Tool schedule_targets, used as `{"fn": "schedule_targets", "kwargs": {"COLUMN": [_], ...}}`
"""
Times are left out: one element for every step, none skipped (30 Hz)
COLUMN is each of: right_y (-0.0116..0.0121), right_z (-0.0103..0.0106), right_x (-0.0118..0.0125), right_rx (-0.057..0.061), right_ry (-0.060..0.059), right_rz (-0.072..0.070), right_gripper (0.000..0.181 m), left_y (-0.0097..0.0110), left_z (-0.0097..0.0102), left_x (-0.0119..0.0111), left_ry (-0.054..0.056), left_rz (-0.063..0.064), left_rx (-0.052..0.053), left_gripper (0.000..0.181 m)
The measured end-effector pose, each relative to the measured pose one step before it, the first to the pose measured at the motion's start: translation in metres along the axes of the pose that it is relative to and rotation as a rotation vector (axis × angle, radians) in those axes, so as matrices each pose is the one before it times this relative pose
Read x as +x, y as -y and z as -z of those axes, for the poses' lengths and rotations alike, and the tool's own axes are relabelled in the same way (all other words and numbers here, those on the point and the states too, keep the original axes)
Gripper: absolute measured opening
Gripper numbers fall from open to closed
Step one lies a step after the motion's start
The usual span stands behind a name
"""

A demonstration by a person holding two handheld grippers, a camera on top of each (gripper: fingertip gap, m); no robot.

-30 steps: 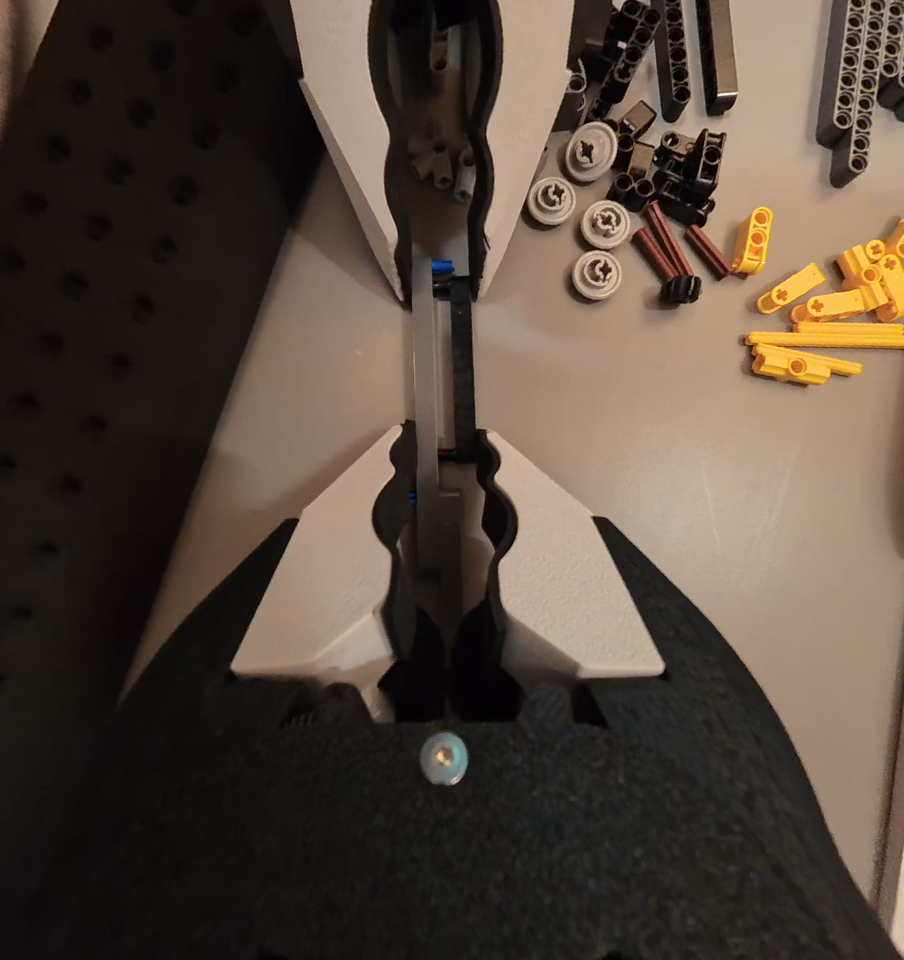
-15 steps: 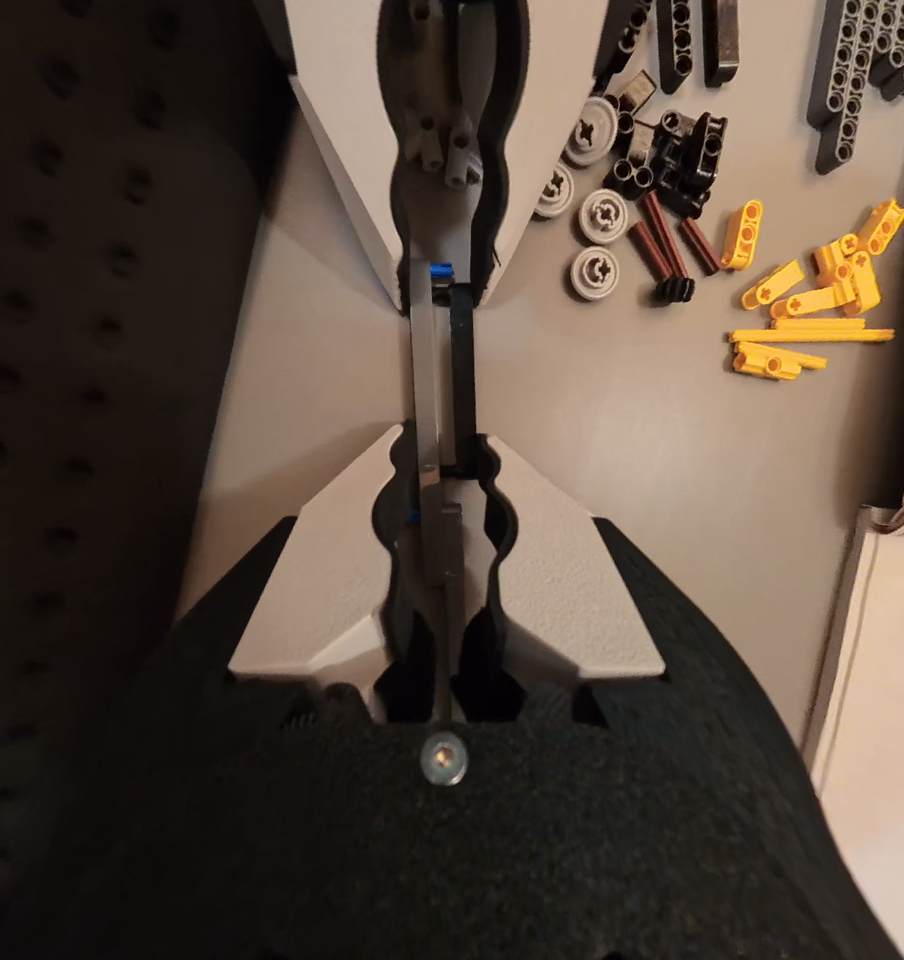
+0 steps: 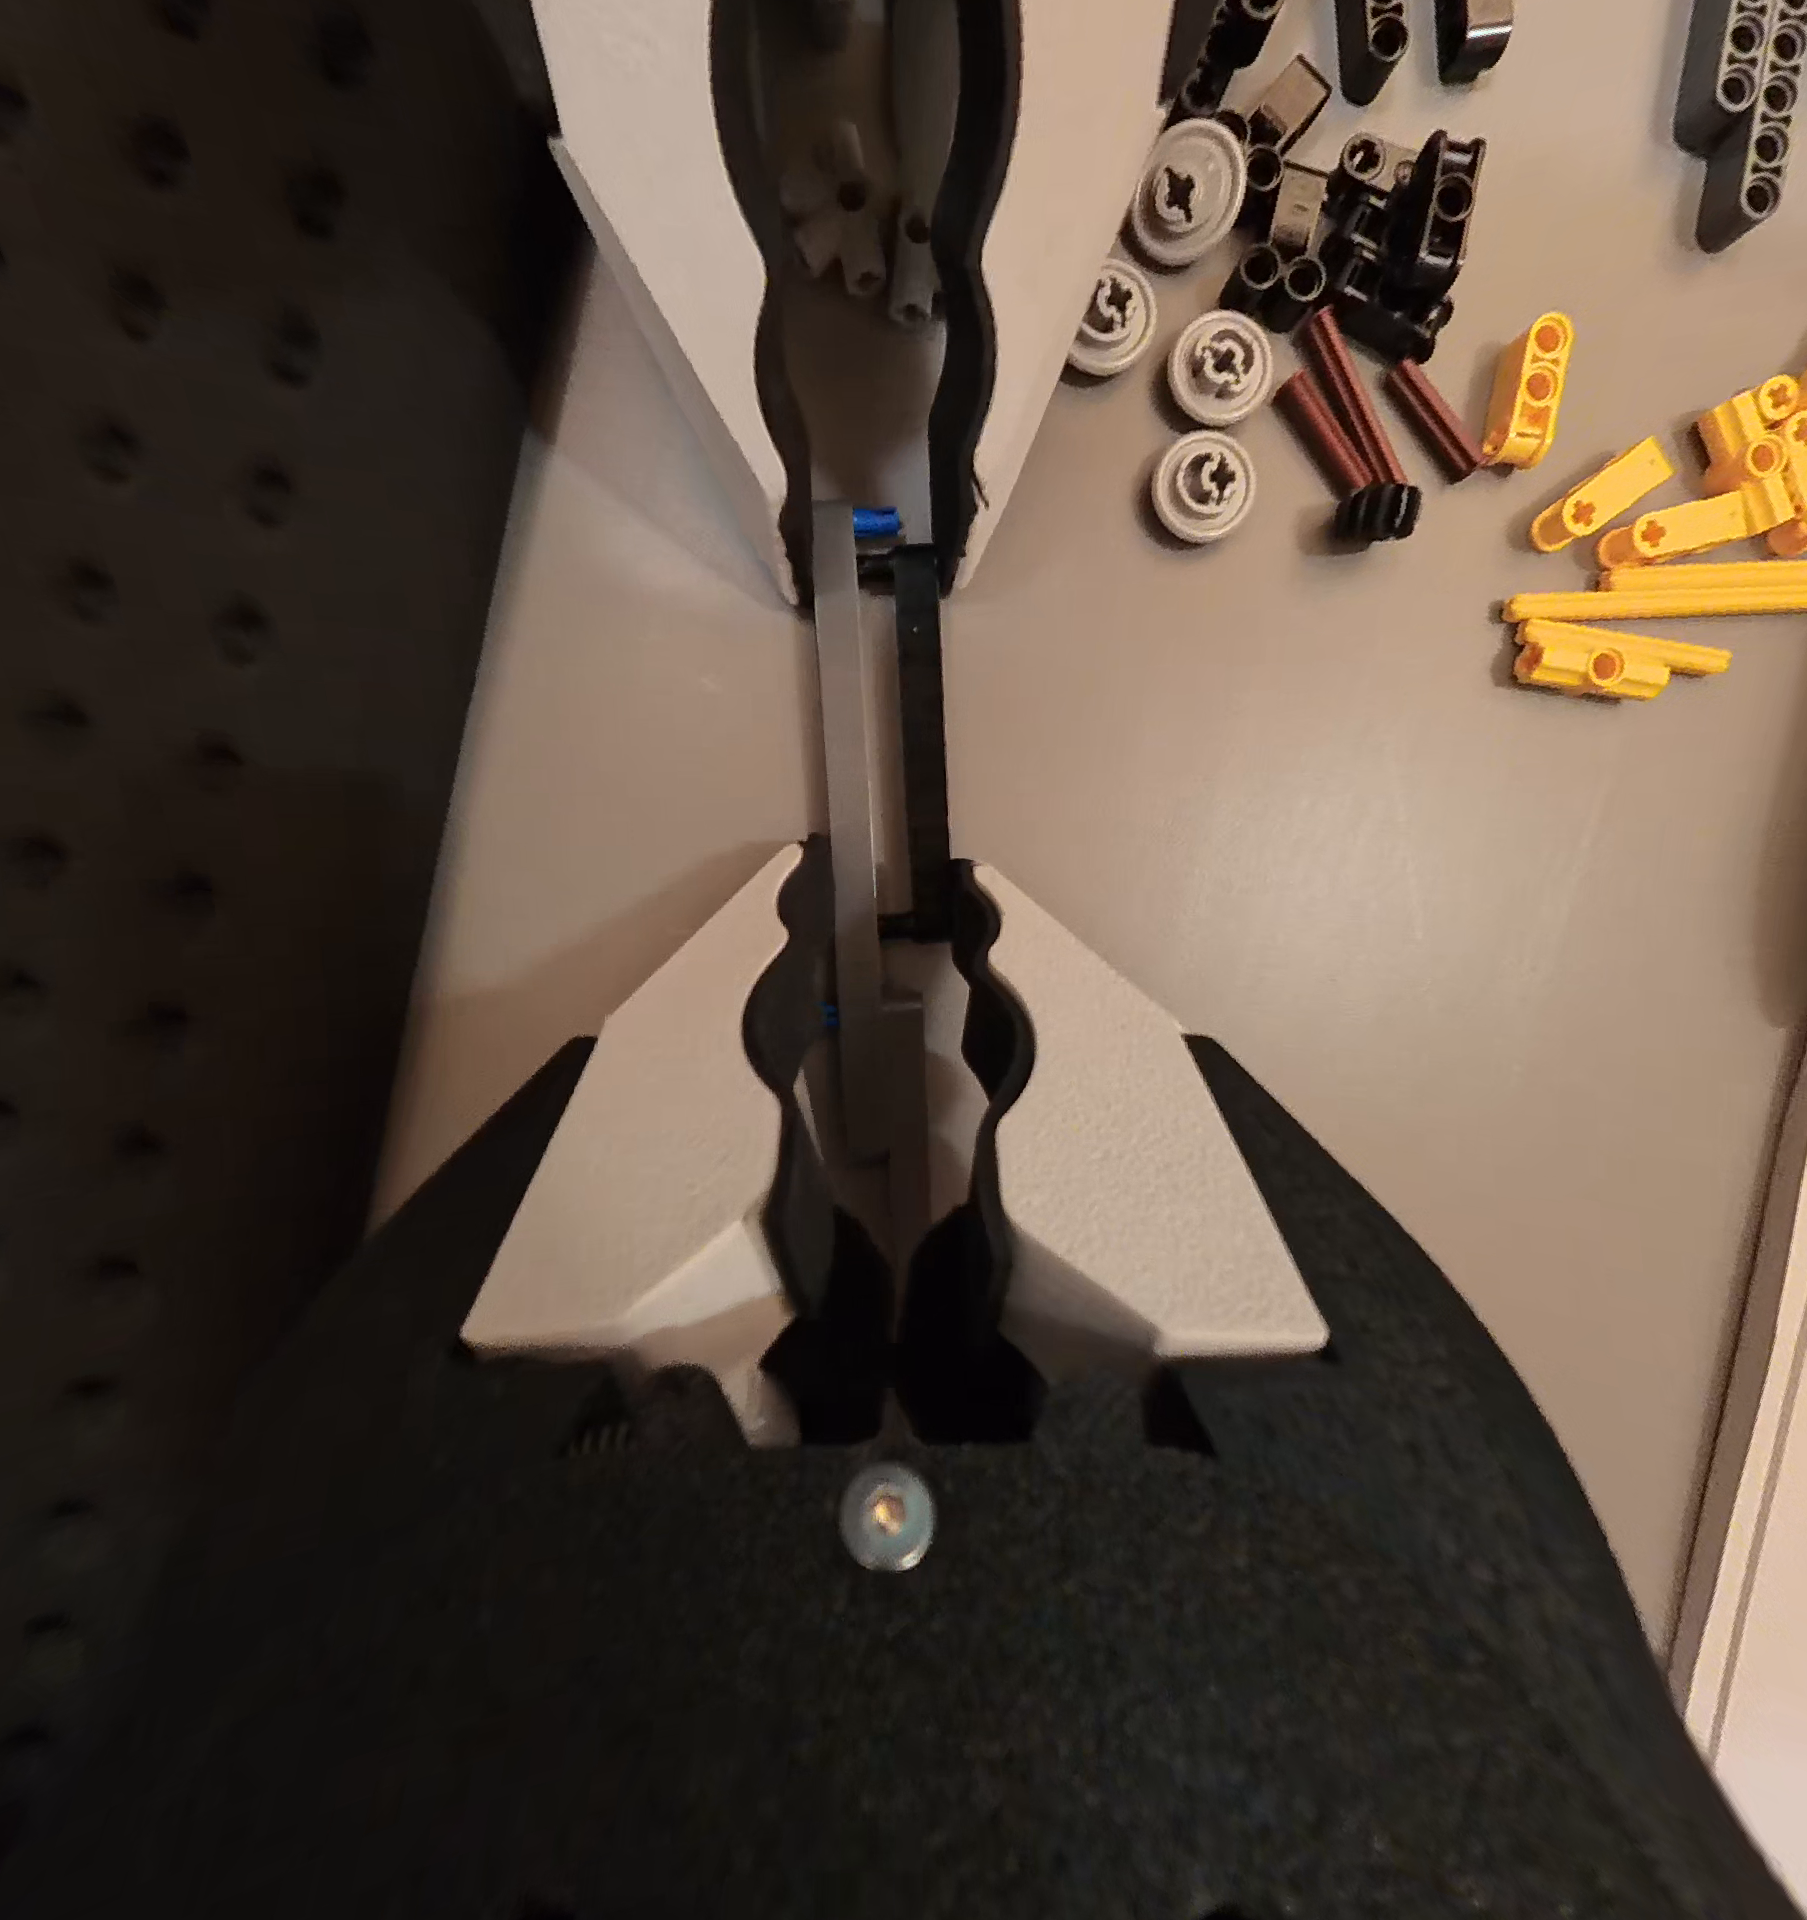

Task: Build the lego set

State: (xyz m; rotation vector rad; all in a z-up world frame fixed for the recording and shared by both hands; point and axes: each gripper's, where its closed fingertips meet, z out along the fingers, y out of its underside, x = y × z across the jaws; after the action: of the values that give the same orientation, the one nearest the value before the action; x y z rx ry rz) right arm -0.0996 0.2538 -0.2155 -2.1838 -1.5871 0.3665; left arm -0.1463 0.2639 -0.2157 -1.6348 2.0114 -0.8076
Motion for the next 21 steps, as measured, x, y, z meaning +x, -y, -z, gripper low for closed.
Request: {"fn": "schedule_targets", "kwargs": {"right_y": [-0.00008, 0.0, -0.00006, 0.00007, 0.00031, 0.00053, 0.00032, 0.00059, 0.00039, 0.00031, 0.00033, 0.00037, -0.00004, 0.0006, 0.00083, 0.0007, -0.00129, -0.00263, -0.0019, -0.00102, -0.00112], "right_z": [0.00002, -0.00002, 0.00005, -0.00009, 0.0, 0.00038, 0.00044, 0.00044, 0.00047, 0.00039, 0.00015, -0.00029, -0.00024, 0.00038, 0.00105, 0.00116, 0.00059, -0.00051, -0.00138, -0.0013, 0.00046], "right_x": [-0.00001, -0.00001, 0.00001, -0.00001, -0.00058, 0.00094, 0.00055, 0.00135, 0.00232, 0.00218, 0.0022, 0.00288, 0.00466, 0.00177, 0.00216, 0.00019, 0.00073, -0.00178, -0.00122, 0.00049, 0.00081], "right_rx": [-0.0003, -0.0028, 0.0011, 0.0082, 0.0048, 0.0072, 0.0102, 0.0004, -0.0048, -0.0002, 0.0011, 0.0056, 0.0052, -0.0024, -0.0046, -0.0057, -0.0158, -0.0168, -0.0072, 0.0016, -0.0042], "right_ry": [0.0007, 0.0001, -0.0011, -0.0004, -0.0057, -0.026, -0.0279, -0.0367, -0.0506, -0.0515, -0.0485, -0.0447, -0.045, -0.0139, -0.0121, 0.0006, -0.0008, 0.0175, 0.0203, 0.0089, 0.0019], "right_rz": [-0.0064, -0.0008, 0.0042, 0.0041, 0.0245, 0.0307, 0.0155, 0.0136, 0.0301, 0.0349, 0.0258, 0.0145, -0.0099, -0.0093, -0.012, -0.0099, -0.0114, -0.0196, -0.0218, -0.0145, -0.0025], "right_gripper": [0.022, 0.022, 0.022, 0.022, 0.022, 0.022, 0.022, 0.022, 0.022, 0.021, 0.021, 0.022, 0.021, 0.021, 0.023, 0.027, 0.031, 0.037, 0.032, 0.026, 0.026], "left_y": [-0.00001, 0.00008, -0.00008, 0.00012, 0.00027, 0.00027, 0.00039, 0.00048, 0.00053, 0.0003, 0.00016, -0.00011, -0.00003, 0.00086, 0.00257, 0.0048, 0.00284, -0.00282, -0.00697, -0.00381, 0.00011], "left_z": [-0.00005, -0.00003, 0.00001, 0.00003, -0.00004, 0.00002, 0.00021, 0.00039, 0.00036, 0.00055, 0.00053, 0.00029, 0.00035, 0.0007, 0.00182, 0.00294, 0.00264, 0.00017, -0.00222, -0.00182, -0.00045], "left_x": [-0.00002, -0.00002, 0.00014, 0.00019, 0.00006, -0.00035, -0.00102, -0.0013, -0.00201, -0.00245, -0.00226, -0.00281, -0.00421, -0.00287, -0.00129, -0.00178, 0.00027, 0.002, -0.00078, -0.00345, 0.00113], "left_ry": [-0.0001, 0.0015, 0.0017, 0.0002, 0.0019, 0.0096, 0.0185, 0.025, 0.0363, 0.0383, 0.0294, 0.0257, 0.0335, 0.0235, 0.0054, -0.0019, -0.0217, -0.0321, -0.0091, 0.0166, -0.0086], "left_rz": [0.0002, -0.0005, -0.0013, 0.0003, -0.0021, -0.0138, -0.0277, -0.0353, -0.0465, -0.0462, -0.0293, -0.0203, -0.0235, -0.0206, -0.0064, 0.0115, 0.0173, 0.0157, 0.0087, 0.0013, 0.005], "left_rx": [-0.0011, 0.0009, 0.0016, 0.0002, -0.0032, -0.0017, 0.0045, 0.0047, 0.002, -0.0021, -0.0058, -0.0057, -0.0032, 0.0011, 0.0109, 0.0272, 0.0173, -0.0137, -0.0363, -0.0125, 0.009], "left_gripper": [0.022, 0.022, 0.022, 0.022, 0.022, 0.022, 0.022, 0.022, 0.021, 0.021, 0.021, 0.021, 0.02, 0.018, 0.014, 0.0, 0.0, 0.001, 0.002, 0.002, 0.002]}}
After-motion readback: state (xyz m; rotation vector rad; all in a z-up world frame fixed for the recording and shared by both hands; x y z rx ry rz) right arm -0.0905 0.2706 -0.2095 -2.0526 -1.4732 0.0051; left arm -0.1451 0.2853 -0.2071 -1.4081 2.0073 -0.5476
